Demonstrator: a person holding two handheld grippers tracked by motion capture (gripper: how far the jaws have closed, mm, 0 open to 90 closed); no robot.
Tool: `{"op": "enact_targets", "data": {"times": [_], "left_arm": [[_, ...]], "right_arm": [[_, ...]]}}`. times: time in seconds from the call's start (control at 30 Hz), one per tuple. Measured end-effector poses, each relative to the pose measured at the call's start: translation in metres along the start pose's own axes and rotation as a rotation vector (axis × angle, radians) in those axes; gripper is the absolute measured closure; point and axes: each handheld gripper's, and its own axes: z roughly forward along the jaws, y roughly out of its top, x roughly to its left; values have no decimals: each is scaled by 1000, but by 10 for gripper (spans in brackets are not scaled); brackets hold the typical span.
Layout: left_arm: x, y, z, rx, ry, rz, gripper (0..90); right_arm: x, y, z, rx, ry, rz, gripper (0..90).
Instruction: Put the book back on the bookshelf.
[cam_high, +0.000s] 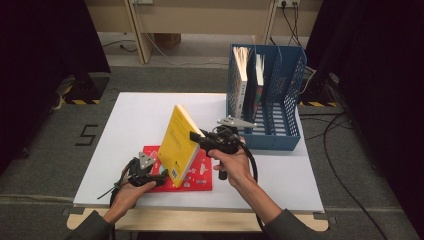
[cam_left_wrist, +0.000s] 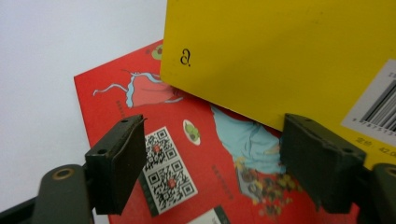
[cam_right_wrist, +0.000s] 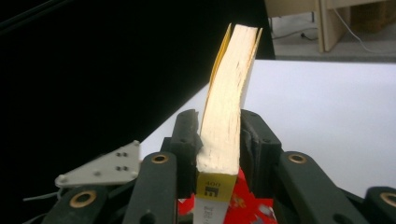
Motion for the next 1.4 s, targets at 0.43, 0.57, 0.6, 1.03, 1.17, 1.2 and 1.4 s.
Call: {"op": "enact_targets", "data": {"times": [0.43, 0.57, 0.6, 1.03, 1.17, 1.2, 1.4], "left_arm": [[1, 5, 5, -30, 21, -32, 179], [2, 4, 5, -29, 22, -33, 178], [2, 3, 6, -27, 23, -36, 178], [8, 2, 9, -29, 26, -65, 169], [17, 2, 7, -46, 12, -120, 169], [19, 2, 7, -48, 9, -128, 169], [41, 1, 0, -71, 23, -208, 169]], "right_arm": [[27, 2, 14, 5, 54, -125, 669], [30, -1, 24, 25, 49, -144, 649], [30, -2, 26, 37, 45, -149, 648], [11, 5, 41, 68, 40, -109, 730], [-9, 14, 42, 62, 74, -8, 731], [-14, 15, 42, 56, 83, 30, 728], [-29, 24, 41, 44, 76, 106, 732]]}}
